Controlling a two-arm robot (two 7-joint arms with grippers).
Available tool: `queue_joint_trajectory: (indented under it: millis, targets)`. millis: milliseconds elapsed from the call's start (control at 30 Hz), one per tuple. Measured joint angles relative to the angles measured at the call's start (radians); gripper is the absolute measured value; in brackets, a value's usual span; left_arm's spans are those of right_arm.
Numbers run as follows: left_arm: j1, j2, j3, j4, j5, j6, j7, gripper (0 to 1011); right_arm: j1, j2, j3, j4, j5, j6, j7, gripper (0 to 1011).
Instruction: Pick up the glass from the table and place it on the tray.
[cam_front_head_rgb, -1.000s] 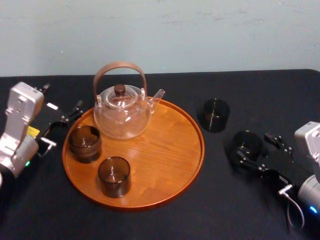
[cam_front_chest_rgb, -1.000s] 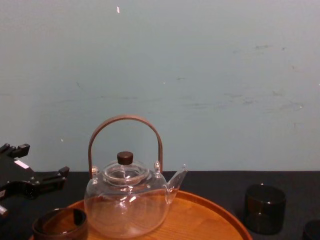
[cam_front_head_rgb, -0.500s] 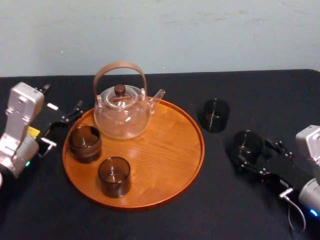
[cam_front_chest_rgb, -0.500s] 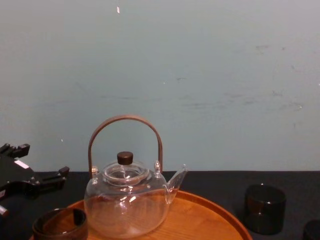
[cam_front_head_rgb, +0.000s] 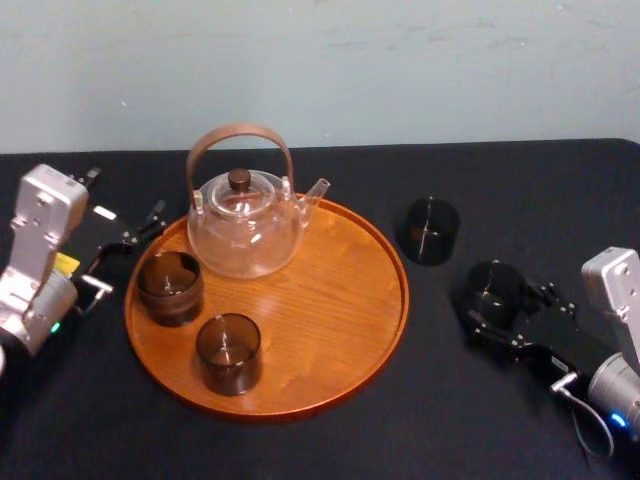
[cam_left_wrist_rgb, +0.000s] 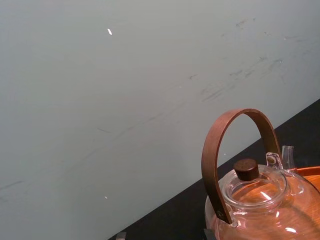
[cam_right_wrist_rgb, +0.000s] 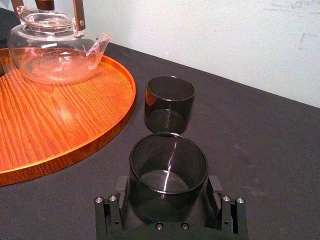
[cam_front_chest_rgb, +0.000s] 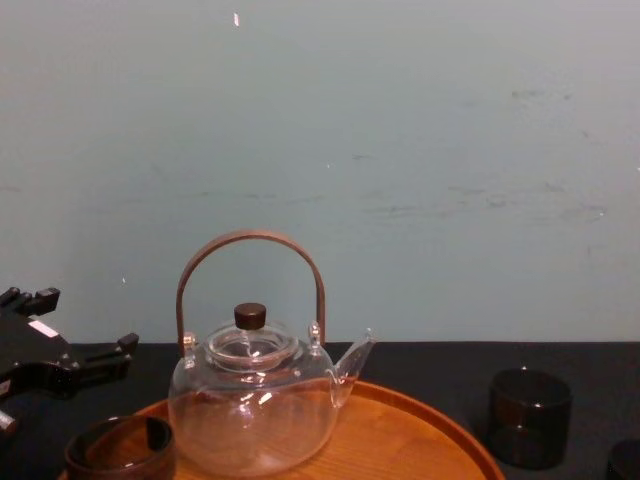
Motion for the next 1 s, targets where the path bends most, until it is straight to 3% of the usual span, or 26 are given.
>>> queue_joint_trajectory:
  millis: [700,1000]
  targets:
    - [0.0,0.0,0.0,0.0,0.0,0.0,0.0,1001,0.098,-0.026,-0.034,0.096,0.009,-0.01,0.036,1002]
    - [0.0,0.0,0.0,0.0,0.0,0.0,0.0,1001,0.098,-0.026,-0.034,0.096,0.011,-0.011,0.037,1002]
